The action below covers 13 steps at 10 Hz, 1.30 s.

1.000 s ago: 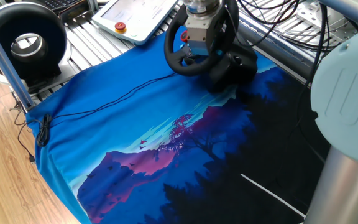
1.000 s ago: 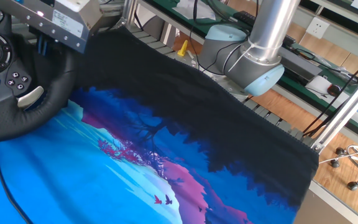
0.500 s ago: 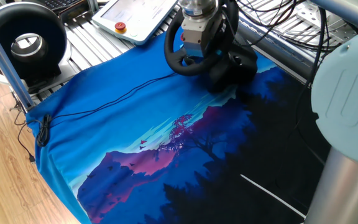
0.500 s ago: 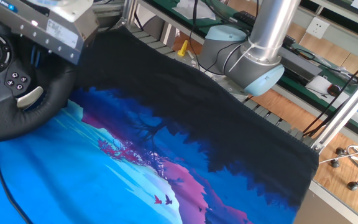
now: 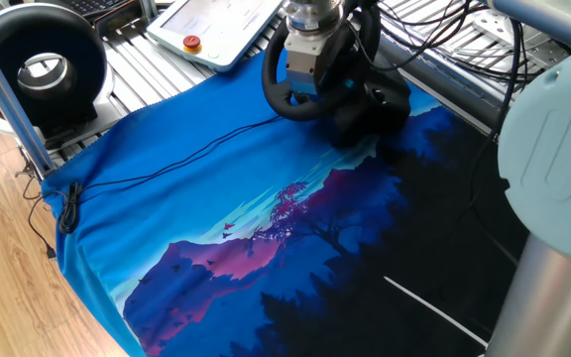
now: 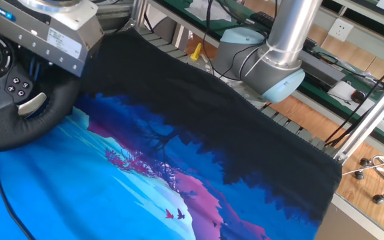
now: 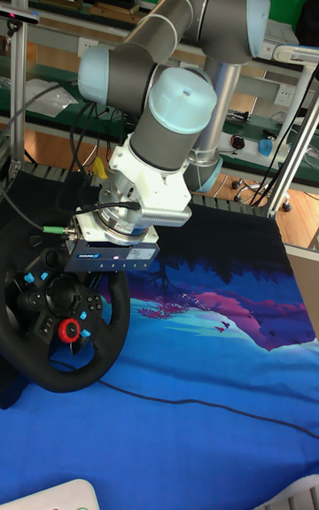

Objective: Rotate the steering wheel 90 degrees clockwise

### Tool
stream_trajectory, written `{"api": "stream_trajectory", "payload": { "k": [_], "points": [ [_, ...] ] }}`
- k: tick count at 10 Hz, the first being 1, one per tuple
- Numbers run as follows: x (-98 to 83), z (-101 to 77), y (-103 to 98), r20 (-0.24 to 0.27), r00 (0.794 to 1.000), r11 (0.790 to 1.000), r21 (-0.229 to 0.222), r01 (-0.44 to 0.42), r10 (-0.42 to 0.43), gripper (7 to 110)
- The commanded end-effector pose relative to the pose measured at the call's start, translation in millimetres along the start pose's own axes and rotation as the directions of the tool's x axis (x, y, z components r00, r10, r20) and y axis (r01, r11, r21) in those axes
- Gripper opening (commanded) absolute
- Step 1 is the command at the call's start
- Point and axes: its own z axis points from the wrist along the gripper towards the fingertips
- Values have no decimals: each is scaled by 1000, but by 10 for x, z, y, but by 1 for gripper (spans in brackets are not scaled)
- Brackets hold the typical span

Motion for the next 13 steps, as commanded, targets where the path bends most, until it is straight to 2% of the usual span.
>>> {"api": "stream_trajectory", "payload": {
  "k": [1,2,3,4,5,6,9,11,12,13],
  "points": [
    [-210,-17,-95,84,996,999,52,16,-21,7],
    [-244,-3,-149,100,995,996,91,8,-17,7],
    [-279,-9,-120,119,993,994,108,0,-13,7],
    [-259,-35,-38,116,993,995,102,-15,3,7],
    [-229,-69,44,103,995,996,84,-18,9,7],
    [-203,-79,137,93,996,999,45,-10,6,7],
    [-116,-93,266,61,998,1000,1,1,-1,7],
    [86,-278,323,0,1000,1000,-6,4,-4,7],
    [171,-429,289,-14,1000,1000,15,10,-9,7],
    [217,-589,213,-5,1000,999,52,10,-10,7]
  ]
}}
